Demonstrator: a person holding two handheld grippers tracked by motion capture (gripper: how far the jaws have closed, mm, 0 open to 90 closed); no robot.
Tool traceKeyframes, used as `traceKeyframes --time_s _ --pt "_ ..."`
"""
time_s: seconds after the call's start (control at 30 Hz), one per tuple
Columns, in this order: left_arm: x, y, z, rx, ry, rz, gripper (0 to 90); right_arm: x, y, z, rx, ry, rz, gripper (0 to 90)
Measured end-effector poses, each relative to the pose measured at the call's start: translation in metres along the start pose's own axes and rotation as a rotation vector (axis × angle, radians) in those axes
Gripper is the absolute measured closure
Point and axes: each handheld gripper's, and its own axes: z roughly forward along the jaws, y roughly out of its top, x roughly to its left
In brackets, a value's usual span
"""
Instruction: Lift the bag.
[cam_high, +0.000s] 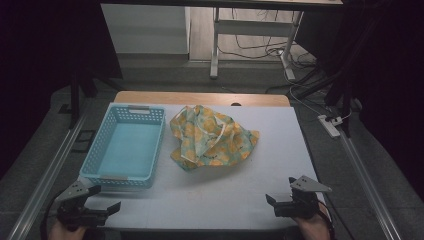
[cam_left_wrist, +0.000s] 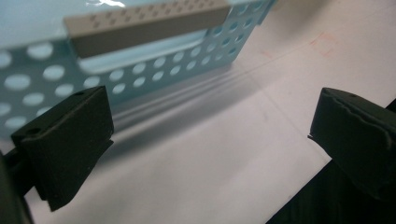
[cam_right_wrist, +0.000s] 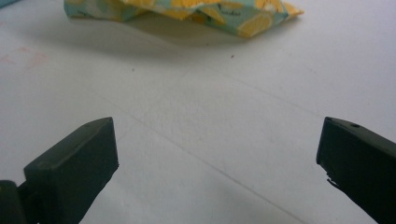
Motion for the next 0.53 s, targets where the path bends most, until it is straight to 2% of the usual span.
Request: traceKeyframes --time_s 0.2,0.3,0.37,0.53 --pt "0.000 -0.006 -0.002 0.028 0.029 -0.004 0.0 0.001 -0.008 0.000 0.039 -0.004 0.004 0.0" --pt "-0.001 -0.007 -0.002 0.060 0.056 -0.002 0.0 0.001 -0.011 0.000 0.070 -0.006 0.007 0.0" --pt "-0.001 -0.007 -0.001 0.074 0.063 -0.004 0.0 0.000 -0.012 -0.001 0.066 -0.009 0.012 0.0" --pt "0.001 -0.006 0.000 0.078 0.049 -0.021 0.0 -0.001 -0.012 0.000 0.082 -0.006 0.021 0.0"
